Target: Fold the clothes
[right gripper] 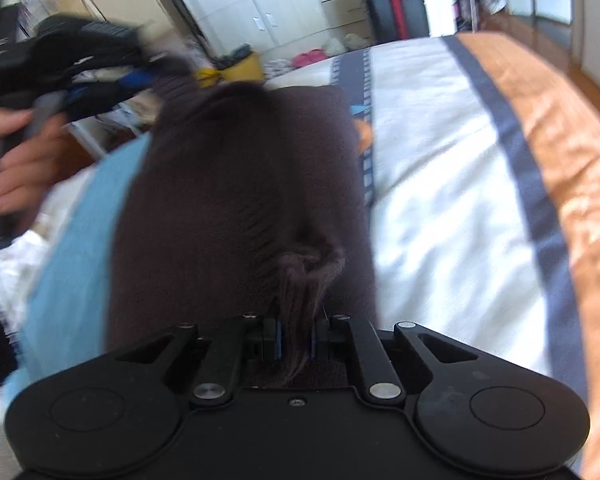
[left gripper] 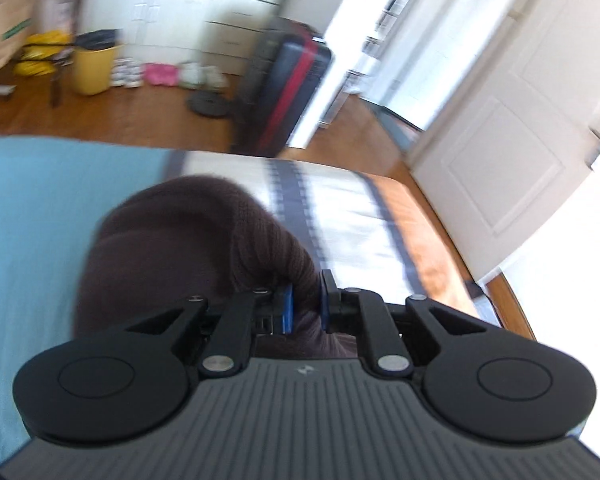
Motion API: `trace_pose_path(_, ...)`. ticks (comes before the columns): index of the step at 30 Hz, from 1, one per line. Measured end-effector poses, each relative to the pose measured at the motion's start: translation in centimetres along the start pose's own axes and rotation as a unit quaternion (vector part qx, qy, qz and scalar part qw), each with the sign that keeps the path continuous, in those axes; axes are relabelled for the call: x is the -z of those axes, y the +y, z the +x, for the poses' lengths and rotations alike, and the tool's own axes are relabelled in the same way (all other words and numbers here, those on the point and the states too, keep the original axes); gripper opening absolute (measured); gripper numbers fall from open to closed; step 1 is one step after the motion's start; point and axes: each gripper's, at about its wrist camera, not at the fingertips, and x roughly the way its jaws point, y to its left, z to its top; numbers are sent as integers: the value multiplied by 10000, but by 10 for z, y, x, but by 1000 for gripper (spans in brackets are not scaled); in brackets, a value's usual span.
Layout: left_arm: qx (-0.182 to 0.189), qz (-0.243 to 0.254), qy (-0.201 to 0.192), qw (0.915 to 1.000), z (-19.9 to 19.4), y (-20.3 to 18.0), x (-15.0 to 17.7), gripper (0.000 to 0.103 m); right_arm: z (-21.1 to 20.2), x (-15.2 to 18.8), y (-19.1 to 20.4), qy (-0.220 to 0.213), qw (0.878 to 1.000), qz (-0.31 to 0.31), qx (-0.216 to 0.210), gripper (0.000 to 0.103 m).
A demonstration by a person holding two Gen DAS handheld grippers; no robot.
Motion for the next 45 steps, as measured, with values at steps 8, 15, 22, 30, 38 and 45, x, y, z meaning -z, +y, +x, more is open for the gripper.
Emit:
trace_pose_path(8,-7,837,-392,9957,-19,-27,11,54,-9,1,-2,-227,9992,17,318,12)
trace_pose_path(15,-713,1168,-345,9900,-42,-4,43,62,-47,8,-3,-1018,9924,139,-675,11)
trace_pose_path(22,-240,432,480,9976,-47,43,97,62,-69,18,-3,-1174,9890,288,-859,11)
trace_pose_path(30,-178,591,599,9963,-42,32,156,63,-61,9,-22,-1144,9855,595,-1102,46)
trace_pose_path(38,-52,372,501,9980,-58,35,179,64,-25,-26,-30,-893,9947,501,95,59)
trace_pose_path(45,-54,370,635,9973,-62,30,183,64,29,-69,6,-729,9934,-767,453,59)
